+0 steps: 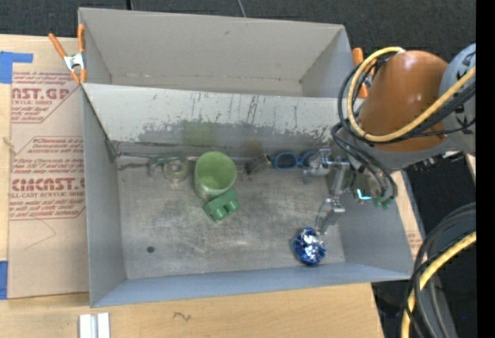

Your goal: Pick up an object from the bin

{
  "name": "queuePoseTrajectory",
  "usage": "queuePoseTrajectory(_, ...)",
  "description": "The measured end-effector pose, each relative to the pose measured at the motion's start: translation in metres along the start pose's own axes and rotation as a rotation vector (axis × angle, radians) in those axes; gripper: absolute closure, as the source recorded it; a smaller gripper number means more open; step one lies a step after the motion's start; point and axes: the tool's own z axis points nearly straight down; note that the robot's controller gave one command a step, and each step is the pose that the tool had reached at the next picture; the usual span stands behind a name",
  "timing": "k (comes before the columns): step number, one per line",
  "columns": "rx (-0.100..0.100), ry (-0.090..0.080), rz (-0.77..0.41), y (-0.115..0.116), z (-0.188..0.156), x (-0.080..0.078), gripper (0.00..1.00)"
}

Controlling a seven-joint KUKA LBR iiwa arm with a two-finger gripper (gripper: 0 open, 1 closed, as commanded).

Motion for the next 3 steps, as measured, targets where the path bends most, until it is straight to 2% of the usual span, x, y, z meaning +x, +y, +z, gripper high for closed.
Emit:
queuePoseTrajectory(1, 0.0, -0.003, -0.209, -0.026, 0.105, 0.017, 0.0)
queuePoseTrajectory(2, 0.005, -0.012, -0.225, -0.077, 0.102, -0.031, 0.0)
queuePoseTrajectory(3, -0.001, -0.015, -0.203, -0.01, 0.062, -0.069, 0.0)
